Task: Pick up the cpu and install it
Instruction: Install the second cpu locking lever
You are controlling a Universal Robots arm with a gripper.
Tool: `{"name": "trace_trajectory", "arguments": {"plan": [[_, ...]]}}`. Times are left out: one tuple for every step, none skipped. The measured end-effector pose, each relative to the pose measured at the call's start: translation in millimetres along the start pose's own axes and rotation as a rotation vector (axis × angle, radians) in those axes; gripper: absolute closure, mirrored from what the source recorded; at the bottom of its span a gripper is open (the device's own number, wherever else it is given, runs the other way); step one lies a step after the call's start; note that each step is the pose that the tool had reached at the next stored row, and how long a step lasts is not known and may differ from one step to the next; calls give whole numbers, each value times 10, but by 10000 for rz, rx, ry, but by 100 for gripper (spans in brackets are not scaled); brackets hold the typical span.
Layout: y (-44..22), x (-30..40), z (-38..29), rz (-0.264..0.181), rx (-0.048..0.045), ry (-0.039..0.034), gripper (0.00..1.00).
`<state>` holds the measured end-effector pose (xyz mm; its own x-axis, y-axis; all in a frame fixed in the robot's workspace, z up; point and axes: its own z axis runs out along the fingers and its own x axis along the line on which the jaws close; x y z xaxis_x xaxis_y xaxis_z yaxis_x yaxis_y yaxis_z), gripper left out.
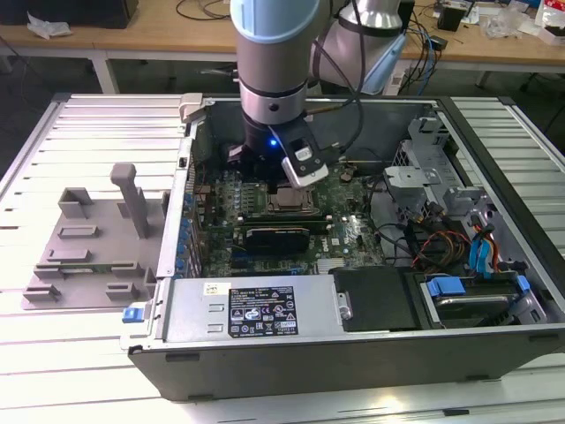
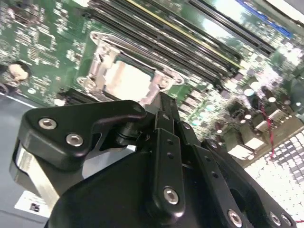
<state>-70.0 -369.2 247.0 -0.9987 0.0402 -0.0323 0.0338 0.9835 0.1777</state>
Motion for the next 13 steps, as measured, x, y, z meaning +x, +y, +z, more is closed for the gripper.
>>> {"name": "trace_trajectory", "arguments": {"plan": [[5,-64,3,0,0,-1,89],[9,-115,6,-1,-1,0,89],[15,-183,9,1,0,0,89],[18,-222,11,-1,-1,1,89],[20,-248,13,0,0,-1,89],[30,-270,15,0,0,-1,89],[62,-270,21,1,-1,-1,89],[86,-269,26,1,-1,-1,89],[87,-269,26,0,-1,-1,89],[88,-270,26,0,-1,0,89],[88,-270,26,0,-1,-1,89],[88,-270,26,0,-1,-1,89],[88,-270,26,0,-1,0,89]]}}
